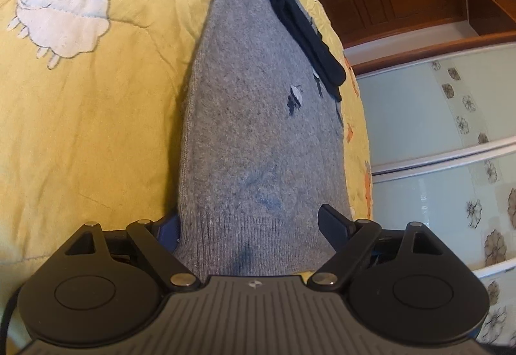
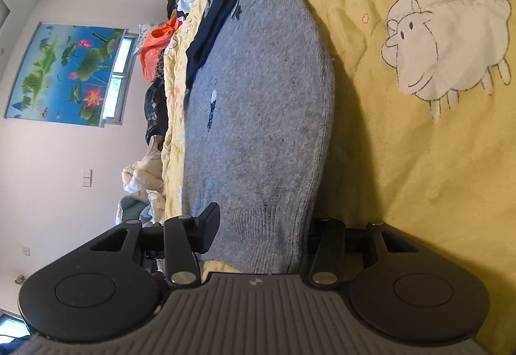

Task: Fold small clothes
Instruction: 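Grasp the grey sweater hem with both grippers, then lift the hem with both grippers and fold it toward the collar, then release the hem with both grippers and lay the folded sweater down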

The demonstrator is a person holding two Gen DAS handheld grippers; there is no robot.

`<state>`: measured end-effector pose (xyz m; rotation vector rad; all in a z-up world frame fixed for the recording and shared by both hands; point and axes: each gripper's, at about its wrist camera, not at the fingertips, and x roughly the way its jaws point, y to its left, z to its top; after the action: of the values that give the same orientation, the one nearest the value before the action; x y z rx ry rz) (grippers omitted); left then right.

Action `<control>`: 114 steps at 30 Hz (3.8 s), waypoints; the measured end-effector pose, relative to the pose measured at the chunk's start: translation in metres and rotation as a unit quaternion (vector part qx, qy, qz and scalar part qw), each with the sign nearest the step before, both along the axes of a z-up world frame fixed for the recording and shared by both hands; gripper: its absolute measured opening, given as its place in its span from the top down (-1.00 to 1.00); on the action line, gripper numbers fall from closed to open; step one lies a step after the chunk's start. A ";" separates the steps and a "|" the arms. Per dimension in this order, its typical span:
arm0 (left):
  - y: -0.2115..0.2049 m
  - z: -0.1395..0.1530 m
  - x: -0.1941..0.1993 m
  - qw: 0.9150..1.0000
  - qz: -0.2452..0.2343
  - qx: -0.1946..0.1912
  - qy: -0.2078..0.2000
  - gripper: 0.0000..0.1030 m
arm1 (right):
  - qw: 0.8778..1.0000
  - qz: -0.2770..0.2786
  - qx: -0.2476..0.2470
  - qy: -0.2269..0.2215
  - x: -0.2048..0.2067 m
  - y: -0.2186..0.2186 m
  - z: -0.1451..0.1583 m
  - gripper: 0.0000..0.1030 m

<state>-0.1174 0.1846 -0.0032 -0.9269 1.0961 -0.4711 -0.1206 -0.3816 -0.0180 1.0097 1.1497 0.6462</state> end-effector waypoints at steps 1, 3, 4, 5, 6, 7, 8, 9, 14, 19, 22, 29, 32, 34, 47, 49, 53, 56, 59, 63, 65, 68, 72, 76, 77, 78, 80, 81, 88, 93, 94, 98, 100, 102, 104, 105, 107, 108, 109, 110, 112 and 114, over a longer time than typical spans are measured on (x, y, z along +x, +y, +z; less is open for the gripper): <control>0.004 -0.002 0.003 1.000 0.004 -0.007 0.006 -0.68 | 1.000 -0.001 0.003 0.001 0.000 -0.001 0.000 0.06; 0.010 -0.006 0.008 1.000 0.010 -0.024 0.016 -0.68 | 1.000 -0.002 0.008 0.002 0.000 -0.003 -0.001 0.05; 0.010 -0.006 0.010 0.999 0.012 -0.026 0.018 -0.68 | 1.000 -0.002 0.011 0.003 0.000 -0.004 -0.001 0.04; 0.010 -0.005 0.011 0.999 0.013 -0.024 0.019 -0.68 | 1.000 -0.003 0.015 0.003 0.000 -0.005 -0.001 0.01; 0.008 -0.004 0.011 1.000 0.011 -0.020 0.016 -0.68 | 1.000 -0.004 0.019 0.003 0.000 -0.005 -0.001 -0.01; 0.005 -0.003 0.010 1.000 0.007 -0.016 0.014 -0.68 | 1.000 -0.006 0.022 0.002 0.000 -0.006 -0.002 -0.01; 0.003 -0.003 0.008 1.000 0.005 -0.014 0.011 -0.68 | 1.000 -0.007 0.024 0.001 -0.001 -0.006 -0.002 -0.01; 0.000 -0.003 0.005 1.000 0.004 -0.013 0.008 -0.68 | 1.000 -0.009 0.028 0.000 -0.002 -0.007 -0.002 -0.01; 0.002 -0.004 -0.003 1.000 0.010 0.018 0.005 0.00 | 0.999 -0.014 0.032 -0.002 -0.003 -0.010 -0.004 -0.01; 0.011 -0.007 -0.006 1.000 0.012 0.014 0.008 0.16 | 0.999 -0.010 0.030 -0.003 -0.003 -0.011 -0.004 -0.01; 0.013 -0.007 -0.006 0.999 0.015 0.042 0.007 0.52 | 0.999 -0.011 0.029 -0.007 -0.004 -0.009 -0.003 -0.01; 0.007 -0.007 -0.011 0.997 0.008 0.071 0.008 0.86 | 1.000 -0.019 0.020 -0.013 -0.007 -0.008 -0.002 0.12; 0.008 0.006 -0.016 0.995 0.022 0.099 -0.025 0.90 | 0.998 -0.027 -0.035 -0.038 -0.013 -0.002 0.001 0.79; 0.011 0.015 -0.013 0.993 0.035 0.109 -0.034 0.90 | 0.996 -0.036 -0.054 -0.056 -0.017 0.001 0.005 0.79; 0.007 0.066 0.020 0.992 0.035 0.080 -0.090 0.90 | 0.987 -0.057 0.014 -0.152 0.011 0.000 0.073 0.79; 0.007 0.068 0.025 0.992 0.040 0.079 -0.091 0.90 | 0.986 -0.057 0.019 -0.154 0.020 0.001 0.076 0.79; 0.009 0.067 0.038 0.993 0.054 0.058 -0.087 0.90 | 0.987 -0.064 0.029 -0.145 0.035 0.002 0.076 0.79; 0.008 0.071 0.056 0.993 0.057 0.057 -0.091 0.90 | 0.985 -0.070 0.060 -0.144 0.050 0.000 0.075 0.79; 0.005 0.080 0.092 0.992 0.050 0.056 -0.099 0.90 | 0.982 -0.085 0.075 -0.154 0.083 -0.001 0.076 0.79; -0.002 0.102 0.160 0.984 0.053 0.067 -0.156 0.90 | 0.973 -0.106 0.102 -0.177 0.150 -0.003 0.083 0.79; -0.003 0.103 0.202 0.982 0.073 0.057 -0.165 0.90 | 0.970 -0.124 0.117 -0.176 0.194 -0.004 0.081 0.79; -0.010 0.094 0.265 0.980 0.105 0.053 -0.161 0.90 | 0.970 -0.151 0.117 -0.151 0.264 -0.002 0.068 0.79; -0.032 0.078 0.322 0.982 0.097 0.083 -0.137 0.90 | 0.977 -0.178 0.074 -0.092 0.335 0.010 0.038 0.79; -0.043 0.076 0.339 0.981 0.069 0.108 -0.144 0.90 | 0.981 -0.172 0.053 -0.074 0.361 0.021 0.019 0.79; -0.041 0.077 0.342 0.981 0.068 0.107 -0.145 0.90 | 0.980 -0.172 0.055 -0.079 0.364 0.022 0.019 0.79; -0.037 0.079 0.345 0.981 0.073 0.106 -0.147 0.90 | 0.979 -0.173 0.061 -0.083 0.366 0.022 0.020 0.79; -0.025 0.079 0.355 0.977 0.104 0.117 -0.143 0.90 | 0.976 -0.186 0.077 -0.087 0.375 0.018 0.021 0.78; -0.018 0.074 0.362 0.974 0.130 0.132 -0.131 0.90 | 0.972 -0.202 0.082 -0.086 0.380 0.015 0.021 0.71; 0.013 0.037 0.354 0.973 0.189 0.111 -0.077 0.80 | 0.968 -0.243 0.066 -0.016 0.404 0.006 -0.005 -0.42; -0.019 0.064 0.335 0.926 0.143 0.311 -0.158 0.58 | 0.976 -0.201 -0.023 -0.080 0.377 0.007 0.023 -0.52; -0.037 0.068 0.339 0.901 0.114 0.378 -0.179 0.58 | 0.974 -0.199 -0.050 -0.090 0.374 0.007 0.029 -0.53; -0.105 0.063 0.355 0.793 -0.004 0.554 -0.256 0.57 | 0.960 -0.185 -0.154 -0.140 0.376 0.014 0.051 -0.53; -0.122 0.056 0.369 0.784 -0.038 0.562 -0.260 0.57 | 0.948 -0.165 -0.215 -0.165 0.381 0.028 0.058 -0.53; -0.136 0.049 0.383 0.782 -0.056 0.563 -0.260 0.57 | 0.933 -0.138 -0.274 -0.186 0.390 0.042 0.058 -0.53; -0.146 0.043 0.392 0.774 -0.069 0.573 -0.261 0.57 | 0.922 -0.113 -0.315 -0.195 0.401 0.054 0.055 -0.53; -0.149 0.039 0.398 0.769 -0.073 0.579 -0.260 0.57 | 0.919 -0.100 -0.326 -0.197 0.405 0.060 0.053 -0.53; -0.152 0.030 0.410 0.760 -0.080 0.595 -0.249 0.57 | 0.913 -0.079 -0.345 -0.204 0.415 0.073 0.049 -0.53; -0.152 0.026 0.414 0.756 -0.081 0.602 -0.244 0.57 | 0.909 -0.069 -0.355 -0.205 0.421 0.077 0.046 -0.53; -0.151 0.022 0.418 0.756 -0.085 0.603 -0.241 0.70 | 0.906 -0.063 -0.364 -0.206 0.424 0.081 0.043 -0.51; -0.149 0.021 0.419 0.759 -0.086 0.597 -0.243 0.89 | 0.904 -0.060 -0.368 -0.210 0.426 0.084 0.041 -0.37; -0.142 0.028 0.418 0.768 -0.059 0.587 -0.249 0.91 | 0.897 -0.044 -0.380 -0.222 0.427 0.091 0.042 0.52; -0.127 0.037 0.421 0.781 -0.018 0.576 -0.241 0.91 | 0.894 -0.054 -0.375 -0.238 0.426 0.089 0.048 0.75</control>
<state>0.3035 0.0576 0.0342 0.3106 0.7052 0.0114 0.3049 -0.2924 0.0299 0.2222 0.7841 0.2796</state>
